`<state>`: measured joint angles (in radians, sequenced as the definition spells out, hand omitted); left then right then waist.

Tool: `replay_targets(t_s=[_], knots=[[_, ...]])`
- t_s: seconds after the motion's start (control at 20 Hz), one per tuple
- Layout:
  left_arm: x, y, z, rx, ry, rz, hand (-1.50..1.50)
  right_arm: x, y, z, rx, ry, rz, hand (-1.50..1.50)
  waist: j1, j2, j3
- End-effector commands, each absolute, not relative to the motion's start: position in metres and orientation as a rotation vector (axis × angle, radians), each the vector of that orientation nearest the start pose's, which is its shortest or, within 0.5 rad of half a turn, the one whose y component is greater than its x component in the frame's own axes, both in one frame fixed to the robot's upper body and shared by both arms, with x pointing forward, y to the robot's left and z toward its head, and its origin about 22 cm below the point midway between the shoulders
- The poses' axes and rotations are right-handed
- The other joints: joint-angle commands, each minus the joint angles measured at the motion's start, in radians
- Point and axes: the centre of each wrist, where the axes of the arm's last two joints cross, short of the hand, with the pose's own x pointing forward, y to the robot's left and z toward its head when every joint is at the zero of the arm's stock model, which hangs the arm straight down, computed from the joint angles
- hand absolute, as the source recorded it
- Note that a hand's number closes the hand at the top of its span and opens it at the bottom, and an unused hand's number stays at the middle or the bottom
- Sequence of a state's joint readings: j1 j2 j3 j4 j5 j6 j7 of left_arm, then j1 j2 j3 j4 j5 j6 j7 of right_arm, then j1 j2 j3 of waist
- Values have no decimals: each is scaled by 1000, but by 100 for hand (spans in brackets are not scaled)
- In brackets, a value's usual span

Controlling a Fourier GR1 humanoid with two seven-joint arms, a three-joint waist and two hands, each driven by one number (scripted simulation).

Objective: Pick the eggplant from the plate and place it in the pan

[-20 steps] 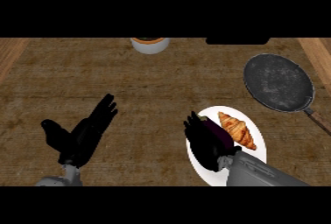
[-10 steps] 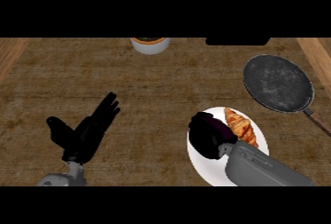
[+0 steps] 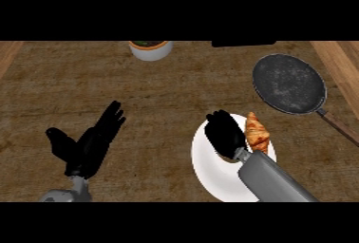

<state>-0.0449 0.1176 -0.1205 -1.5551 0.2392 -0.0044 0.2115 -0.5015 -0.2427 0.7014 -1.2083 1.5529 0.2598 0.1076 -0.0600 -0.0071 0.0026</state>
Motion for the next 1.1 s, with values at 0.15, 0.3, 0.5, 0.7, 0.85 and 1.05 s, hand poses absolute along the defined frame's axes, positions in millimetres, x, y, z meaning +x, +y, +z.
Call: replay_targets(t_s=[0.15,0.3,0.5,0.7,0.85,1.05], knots=[[248,230,7,-171,-1350,-20,0,308,-105,39,-1199,-1071,1207,150,-25,-9,2],[253,219,13,-201,-1360,-50,0,308,-101,72,-1272,-1193,908,150,30,-2,0],[254,223,12,-211,-1354,-83,0,294,-95,99,-1250,-1329,606,150,51,1,-1],[265,208,8,-209,-1359,-90,0,287,-95,103,-1123,-1412,408,150,56,8,-2],[259,217,14,-212,-1367,-93,0,291,-116,90,-1129,-1400,325,150,59,7,-2],[245,229,37,-225,-1373,-87,0,323,-148,88,-1112,-1405,235,150,71,7,-2]])
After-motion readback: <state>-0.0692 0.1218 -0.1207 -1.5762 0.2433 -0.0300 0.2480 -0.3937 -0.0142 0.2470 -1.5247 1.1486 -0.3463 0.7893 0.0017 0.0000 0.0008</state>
